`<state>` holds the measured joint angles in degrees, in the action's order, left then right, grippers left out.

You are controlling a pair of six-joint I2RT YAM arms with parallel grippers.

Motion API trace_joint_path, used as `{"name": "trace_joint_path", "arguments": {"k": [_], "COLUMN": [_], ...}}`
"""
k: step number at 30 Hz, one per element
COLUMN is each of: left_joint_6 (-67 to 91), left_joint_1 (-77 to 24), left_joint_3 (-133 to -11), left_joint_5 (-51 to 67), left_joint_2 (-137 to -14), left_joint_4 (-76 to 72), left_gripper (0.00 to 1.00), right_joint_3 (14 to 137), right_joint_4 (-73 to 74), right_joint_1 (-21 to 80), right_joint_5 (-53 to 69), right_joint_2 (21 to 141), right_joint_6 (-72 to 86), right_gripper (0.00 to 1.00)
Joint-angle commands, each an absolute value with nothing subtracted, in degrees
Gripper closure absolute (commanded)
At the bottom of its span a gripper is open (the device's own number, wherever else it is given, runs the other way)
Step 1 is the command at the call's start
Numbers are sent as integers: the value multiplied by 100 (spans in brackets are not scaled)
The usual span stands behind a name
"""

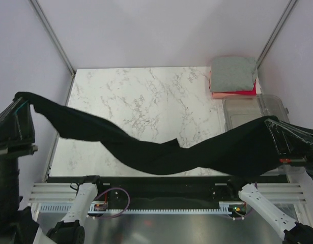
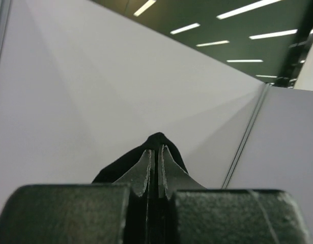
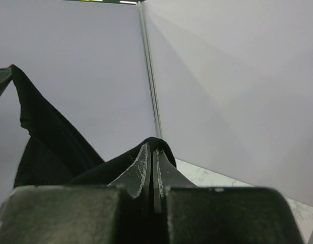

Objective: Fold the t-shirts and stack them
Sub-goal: Flatten the tshirt out

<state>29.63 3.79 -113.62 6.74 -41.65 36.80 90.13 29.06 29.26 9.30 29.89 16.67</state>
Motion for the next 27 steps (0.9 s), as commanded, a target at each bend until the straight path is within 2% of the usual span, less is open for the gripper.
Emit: {"name": "trace_joint_path", "arguments": {"k": [1, 5, 10, 14, 17, 19, 20, 21, 23, 24, 25, 27], "left_joint_6": [2566, 2549, 2707, 2602, 2619, 2663, 2750, 2768, 2873, 2874, 2874, 2822], "left_joint_1": [352, 325, 325, 325, 360, 369, 387, 413, 457, 448, 440, 387], "left_joint_3": [-11934, -12111, -11620, -11864, -12251, -12462, -12611, -12847, -13656, -13832, -13703, -13038], "left_joint_5": [940, 1195, 1231, 1046, 757, 370, 343, 543, 1008, 1402, 1493, 1372], "left_joint_2": [-4262, -4683, -5351, -6571, -8038, -9198, -9602, -10468, -11150, -11423, -11565, -11357], "left_joint_4": [2884, 2681, 2312, 2276, 2364, 2391, 2443, 2722, 3241, 3635, 3691, 3604], "left_gripper": [98, 98, 98, 98, 98, 98, 93, 65, 21, 1, 0, 0], "right_joint_3": [9105, 9185, 8553, 8306, 8297, 8323, 8271, 8201, 7538, 7176, 6850, 6268], "right_joint_4": [2347, 2145, 1241, 380, 63, 53, 131, 167, -208, -524, -1049, -1212], "right_joint_1": [2883, 2892, 2900, 2900, 2813, 2533, 2262, 2154, 2118, 2109, 2118, 2118], "right_joint_5": [1249, 915, 327, -779, -2106, -2564, -2584, -2540, -2619, -2523, -2270, -2084], "right_joint_2": [2821, 3127, 3822, 5136, 6357, 6984, 7448, 7592, 7551, 7402, 7157, 7032], "right_joint_6": [1373, 950, 589, 229, 158, 718, 1086, 1464, 1652, 1678, 1705, 1740], "right_gripper": [100, 100, 100, 100, 100, 100, 100, 82, 22, 2, 2, 2]}}
